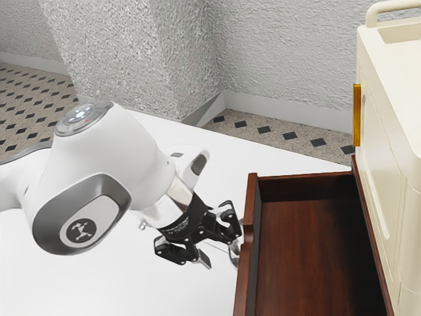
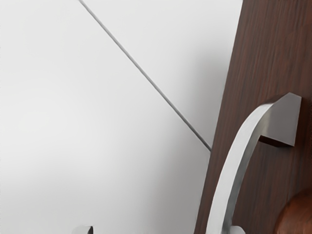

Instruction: Pull the drawer handle with one arm to open the drawer

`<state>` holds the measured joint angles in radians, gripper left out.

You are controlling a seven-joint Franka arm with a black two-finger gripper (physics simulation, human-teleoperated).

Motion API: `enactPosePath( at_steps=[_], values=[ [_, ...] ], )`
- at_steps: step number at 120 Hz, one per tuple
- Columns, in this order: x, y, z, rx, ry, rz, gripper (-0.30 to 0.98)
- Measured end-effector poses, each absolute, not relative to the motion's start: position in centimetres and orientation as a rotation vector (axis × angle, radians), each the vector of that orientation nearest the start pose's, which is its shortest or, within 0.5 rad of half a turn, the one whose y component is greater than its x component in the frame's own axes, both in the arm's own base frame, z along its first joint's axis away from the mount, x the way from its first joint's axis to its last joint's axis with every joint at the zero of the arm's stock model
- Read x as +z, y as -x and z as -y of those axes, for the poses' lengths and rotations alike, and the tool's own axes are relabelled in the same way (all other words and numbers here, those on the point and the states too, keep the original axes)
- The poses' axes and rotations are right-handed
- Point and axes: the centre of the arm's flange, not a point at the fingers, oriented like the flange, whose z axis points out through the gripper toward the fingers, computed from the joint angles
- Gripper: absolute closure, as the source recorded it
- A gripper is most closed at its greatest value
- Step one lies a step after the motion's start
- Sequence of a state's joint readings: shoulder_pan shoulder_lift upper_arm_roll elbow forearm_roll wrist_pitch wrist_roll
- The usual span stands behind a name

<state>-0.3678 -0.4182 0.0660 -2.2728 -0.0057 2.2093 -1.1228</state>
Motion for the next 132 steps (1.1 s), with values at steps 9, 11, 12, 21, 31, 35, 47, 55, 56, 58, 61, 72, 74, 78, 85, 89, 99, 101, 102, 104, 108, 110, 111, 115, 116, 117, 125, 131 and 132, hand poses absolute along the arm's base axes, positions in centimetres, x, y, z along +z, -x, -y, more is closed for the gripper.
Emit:
enactPosePath(
  at_steps=[9, 11, 12, 21, 31, 35, 47, 55, 56, 58, 61, 72, 74, 78, 85, 89, 99, 101, 102, 104, 108, 110, 111, 115, 116, 117, 125, 131, 132],
  values=[
    [55.8, -43.8, 13.3, -0.422, 3.091, 1.347, 0.39],
    [55.8, -43.8, 13.3, -0.424, 3.092, 1.347, 0.39],
    [55.8, -43.8, 13.3, -0.425, 3.092, 1.347, 0.39],
    [56.0, -43.7, 13.3, -0.435, 3.094, 1.341, 0.39],
    [56.5, -43.6, 13.3, -0.460, 3.093, 1.330, 0.38],
    [56.8, -43.6, 13.2, -0.473, 3.093, 1.323, 0.38],
    [58.5, -43.5, 13.4, -0.545, 3.097, 1.286, 0.38],
    [61.5, -43.6, 13.6, -0.627, 3.098, 1.270, 0.36],
    [62.4, -43.7, 13.5, -0.643, 3.098, 1.277, 0.36],
    [64.3, -44.1, 13.4, -0.674, 3.094, 1.299, 0.33],
    [67.4, -44.7, 13.0, -0.712, 3.081, 1.351, 0.29],
    [77.5, -45.9, 7.9, -0.723, 2.934, 1.693, 0.19],
    [78.2, -45.8, 6.7, -0.694, 2.892, 1.753, 0.18],
    [78.7, -45.6, 4.8, -0.622, 2.809, 1.850, 0.15],
    [77.1, -45.6, 1.1, -0.470, 2.646, 1.980, 0.11],
    [75.3, -46.1, -0.4, -0.381, 2.564, 2.024, 0.10],
    [71.6, -46.7, -1.8, -0.232, 2.444, 2.068, 0.07],
    [71.0, -46.7, -1.9, -0.214, 2.428, 2.077, 0.06],
    [70.8, -46.8, -2.0, -0.207, 2.420, 2.081, 0.06],
    [70.4, -46.8, -2.2, -0.193, 2.406, 2.092, 0.05],
    [69.8, -46.8, -3.0, -0.165, 2.377, 2.125, 0.05],
    [69.5, -46.8, -3.3, -0.153, 2.364, 2.143, 0.04],
    [69.5, -46.8, -3.5, -0.148, 2.358, 2.151, 0.04],
    [69.3, -46.7, -3.9, -0.136, 2.339, 2.176, 0.04],
    [69.2, -46.7, -3.9, -0.134, 2.336, 2.180, 0.03],
    [69.2, -46.7, -3.9, -0.132, 2.334, 2.184, 0.03],
    [69.4, -46.5, -3.6, -0.129, 2.321, 2.207, 0.02],
    [69.4, -46.4, -3.5, -0.127, 2.311, 2.223, 0.02],
    [69.5, -46.4, -3.4, -0.127, 2.310, 2.225, 0.02]
  ],
)
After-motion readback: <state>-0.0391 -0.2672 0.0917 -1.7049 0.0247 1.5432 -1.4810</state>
